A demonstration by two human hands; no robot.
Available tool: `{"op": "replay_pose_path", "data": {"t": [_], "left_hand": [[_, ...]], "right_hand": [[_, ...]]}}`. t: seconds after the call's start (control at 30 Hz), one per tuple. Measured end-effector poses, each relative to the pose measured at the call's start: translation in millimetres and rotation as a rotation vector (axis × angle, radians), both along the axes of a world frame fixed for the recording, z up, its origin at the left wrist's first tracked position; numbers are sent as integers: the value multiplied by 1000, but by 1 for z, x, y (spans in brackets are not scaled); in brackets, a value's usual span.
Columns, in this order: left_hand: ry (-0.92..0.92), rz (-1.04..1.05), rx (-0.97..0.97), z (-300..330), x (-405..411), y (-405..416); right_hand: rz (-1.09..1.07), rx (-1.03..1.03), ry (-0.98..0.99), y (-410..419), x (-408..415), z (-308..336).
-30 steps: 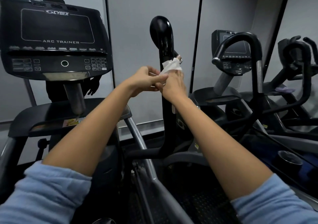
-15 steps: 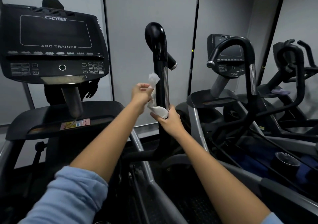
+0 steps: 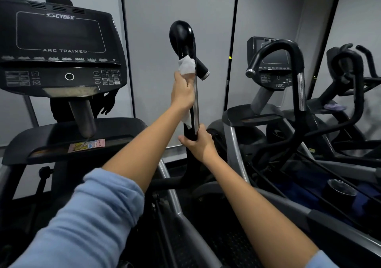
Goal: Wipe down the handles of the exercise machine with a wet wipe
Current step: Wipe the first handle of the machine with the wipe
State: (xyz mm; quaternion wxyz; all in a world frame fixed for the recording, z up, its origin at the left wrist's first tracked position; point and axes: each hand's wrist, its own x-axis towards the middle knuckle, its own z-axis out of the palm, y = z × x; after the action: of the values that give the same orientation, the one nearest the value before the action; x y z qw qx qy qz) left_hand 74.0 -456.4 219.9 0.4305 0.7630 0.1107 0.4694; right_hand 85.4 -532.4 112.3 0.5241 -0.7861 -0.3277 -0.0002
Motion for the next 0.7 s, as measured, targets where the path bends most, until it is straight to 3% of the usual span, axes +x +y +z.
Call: {"op": "replay_pose_path", "data": {"t": [0.1, 0.2, 0.4, 0.6, 0.7], "left_hand": [[20, 75, 74, -33, -2, -8], [38, 29, 9, -56, -4, -7], [17, -6, -107, 7, 8, 6], [16, 108, 63, -30, 2, -8], [-2, 253, 71, -8, 6, -14]], "right_hand": [[-6, -31, -22, 1, -2, -1], [-33, -60, -52, 0, -4, 0], [-8, 5, -6, -1, -4, -1], [-15, -9, -18, 0, -3, 0], [3, 12, -42, -2, -6, -1]]}}
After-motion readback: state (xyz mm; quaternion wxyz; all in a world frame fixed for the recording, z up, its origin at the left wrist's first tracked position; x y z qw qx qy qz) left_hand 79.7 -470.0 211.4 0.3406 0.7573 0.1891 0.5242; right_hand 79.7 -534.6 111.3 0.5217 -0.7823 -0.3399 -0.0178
